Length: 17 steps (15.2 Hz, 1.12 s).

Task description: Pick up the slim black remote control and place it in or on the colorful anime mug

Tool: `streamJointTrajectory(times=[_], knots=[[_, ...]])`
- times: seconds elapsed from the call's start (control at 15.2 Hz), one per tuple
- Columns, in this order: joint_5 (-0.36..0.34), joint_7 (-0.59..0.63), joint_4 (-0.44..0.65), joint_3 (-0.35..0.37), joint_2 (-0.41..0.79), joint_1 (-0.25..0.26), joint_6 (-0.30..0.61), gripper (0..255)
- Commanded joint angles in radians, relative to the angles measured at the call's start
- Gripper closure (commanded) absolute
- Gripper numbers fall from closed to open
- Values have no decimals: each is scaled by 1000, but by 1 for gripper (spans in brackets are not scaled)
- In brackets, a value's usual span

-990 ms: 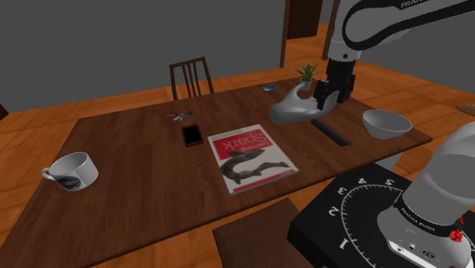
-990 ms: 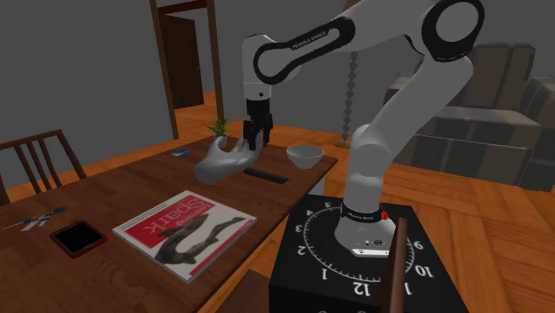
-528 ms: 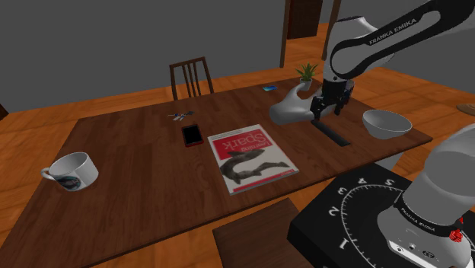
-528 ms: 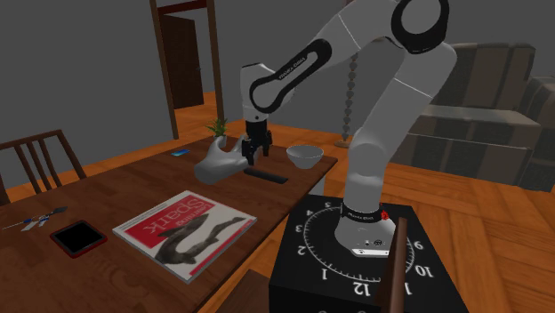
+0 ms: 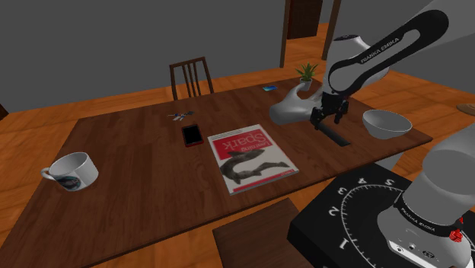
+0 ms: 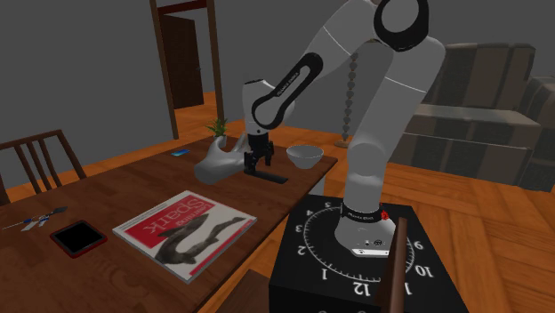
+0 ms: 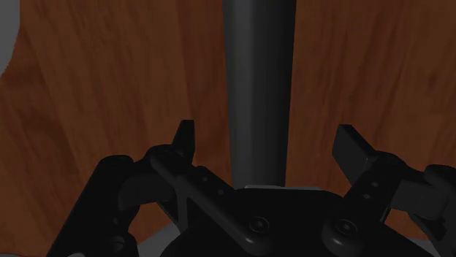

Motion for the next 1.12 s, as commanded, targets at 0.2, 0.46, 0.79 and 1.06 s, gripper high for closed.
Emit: streamJointTrajectory(times=[0.2, 0.46, 0.79, 1.06], knots=[[-7, 0, -10, -4, 35, -6, 46, 0], [-7, 0, -10, -4, 35, -6, 46, 0], [-7, 1, -10, -4, 35, -5, 47, 255], [-7, 0, -9, -4, 35, -5, 45, 255]])
